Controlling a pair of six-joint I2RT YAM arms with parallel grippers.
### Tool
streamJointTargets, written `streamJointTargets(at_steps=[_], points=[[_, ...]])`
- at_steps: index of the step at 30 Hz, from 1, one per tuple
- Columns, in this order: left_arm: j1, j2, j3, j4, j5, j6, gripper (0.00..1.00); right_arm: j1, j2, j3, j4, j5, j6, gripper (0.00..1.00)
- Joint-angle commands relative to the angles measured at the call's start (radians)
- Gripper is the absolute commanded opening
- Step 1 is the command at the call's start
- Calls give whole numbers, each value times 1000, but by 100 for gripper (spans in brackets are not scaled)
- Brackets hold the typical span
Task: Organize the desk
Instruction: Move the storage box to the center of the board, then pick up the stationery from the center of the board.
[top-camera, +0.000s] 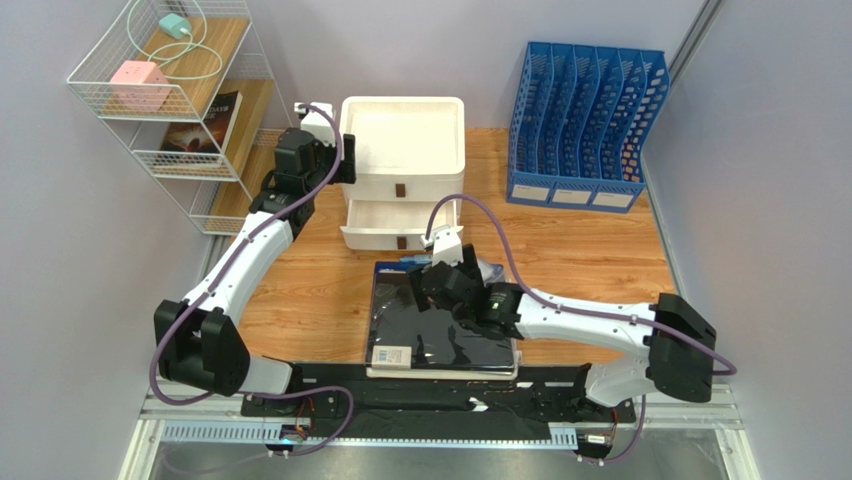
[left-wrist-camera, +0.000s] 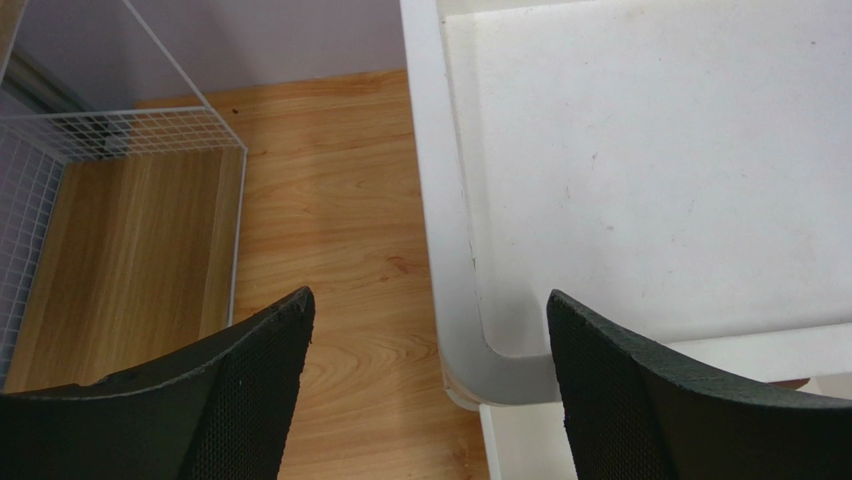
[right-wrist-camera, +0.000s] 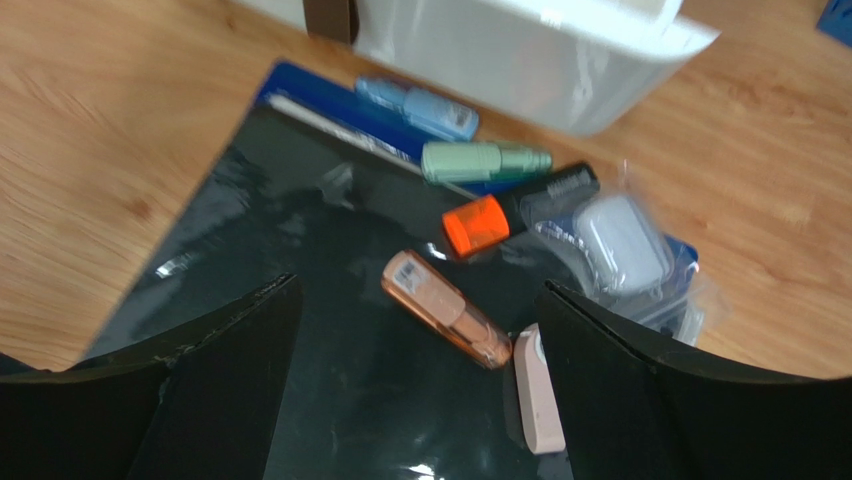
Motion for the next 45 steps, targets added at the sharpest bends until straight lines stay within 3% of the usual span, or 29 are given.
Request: streamJointTargets(at_steps=[1,16,35,41,45], points=[[1,-34,31,-42,-4,15,91,18,21,-22,42,1,32,91],[10,-382,-201,-152,102,46,91,-23,173,-123,244,-35,20,88],[86,-387,-304,-74,157,3,91,-74,239,-201,354,-166,113,79],[86,-393,-313,-65,155,3,91,-27,192,-228,316,-149,158,74],[86,-389,-316,-60,152,1,91,22,161,-221,255,-109,176,65]])
